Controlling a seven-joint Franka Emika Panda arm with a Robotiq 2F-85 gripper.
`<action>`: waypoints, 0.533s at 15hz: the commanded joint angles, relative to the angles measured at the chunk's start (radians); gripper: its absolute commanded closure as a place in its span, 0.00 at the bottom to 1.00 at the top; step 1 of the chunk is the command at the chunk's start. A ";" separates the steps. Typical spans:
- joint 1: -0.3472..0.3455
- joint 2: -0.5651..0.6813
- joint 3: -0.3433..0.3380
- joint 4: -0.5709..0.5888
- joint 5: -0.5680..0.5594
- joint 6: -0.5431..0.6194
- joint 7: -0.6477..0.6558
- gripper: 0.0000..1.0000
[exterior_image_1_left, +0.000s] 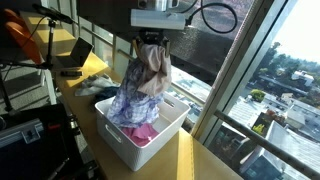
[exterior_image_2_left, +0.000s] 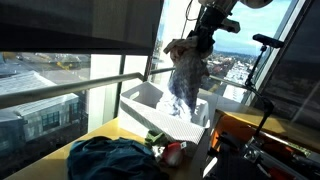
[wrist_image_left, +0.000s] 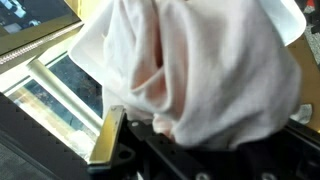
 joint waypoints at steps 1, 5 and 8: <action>-0.010 0.089 0.030 0.017 0.032 0.058 -0.032 0.74; -0.023 0.151 0.057 0.046 0.006 0.049 -0.019 0.47; -0.020 0.138 0.071 0.051 -0.002 0.039 -0.013 0.24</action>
